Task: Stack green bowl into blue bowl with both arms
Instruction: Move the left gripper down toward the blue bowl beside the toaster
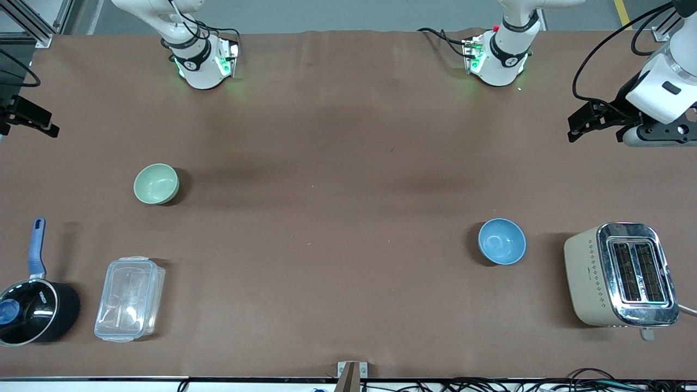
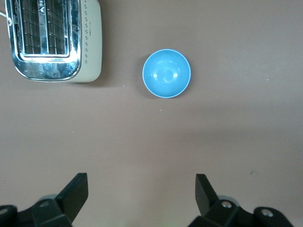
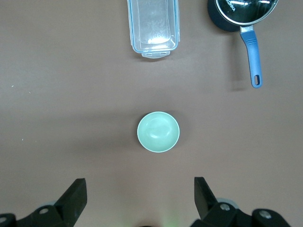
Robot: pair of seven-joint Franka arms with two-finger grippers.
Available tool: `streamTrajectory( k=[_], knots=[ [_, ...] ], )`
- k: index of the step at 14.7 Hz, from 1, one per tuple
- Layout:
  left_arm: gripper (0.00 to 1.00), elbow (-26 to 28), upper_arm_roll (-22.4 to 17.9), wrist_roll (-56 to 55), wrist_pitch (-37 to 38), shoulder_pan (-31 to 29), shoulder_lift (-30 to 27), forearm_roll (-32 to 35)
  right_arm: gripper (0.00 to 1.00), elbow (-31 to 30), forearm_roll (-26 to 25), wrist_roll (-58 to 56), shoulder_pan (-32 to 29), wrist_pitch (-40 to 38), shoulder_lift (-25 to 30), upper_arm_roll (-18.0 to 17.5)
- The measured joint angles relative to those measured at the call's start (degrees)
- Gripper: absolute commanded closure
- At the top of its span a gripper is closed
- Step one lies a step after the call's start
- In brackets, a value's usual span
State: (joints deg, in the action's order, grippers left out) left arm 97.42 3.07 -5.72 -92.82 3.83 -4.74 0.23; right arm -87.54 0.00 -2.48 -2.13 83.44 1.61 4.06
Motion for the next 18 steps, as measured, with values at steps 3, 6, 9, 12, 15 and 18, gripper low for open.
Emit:
streamTrajectory(
  k=[3,6,9,12,15,18],
  knots=[
    [0.00,-0.24,0.00,0.06,0.25,-0.01,0.49,0.72,0.00,0.00,0.00,0.00,0.00,-0.03,0.04,0.14],
    [0.00,-1.48,-0.01,0.47,0.26,-0.04,2.19,1.40,0.00,0.00,-0.03,0.00,-0.02,0.05,0.04,0.33],
    [0.00,-1.81,-0.03,0.43,-3.49,-0.13,7.53,3.78,0.00,0.00,-0.05,0.00,-0.04,0.12,0.04,0.37],
    [0.00,-0.31,-0.07,0.49,-12.83,-1.88,14.76,4.86,0.00,-0.02,-0.06,-0.01,-0.08,0.17,0.04,0.45],
    [0.00,0.49,-0.06,0.71,-20.53,-2.60,21.68,4.85,0.00,-0.98,-0.10,-0.18,-0.14,1.80,0.01,0.99],
    [0.01,0.65,0.34,0.60,-28.06,-1.78,28.33,4.84,0.00,-5.78,-0.10,-1.77,-0.39,6.46,-0.22,2.95]
  ],
)
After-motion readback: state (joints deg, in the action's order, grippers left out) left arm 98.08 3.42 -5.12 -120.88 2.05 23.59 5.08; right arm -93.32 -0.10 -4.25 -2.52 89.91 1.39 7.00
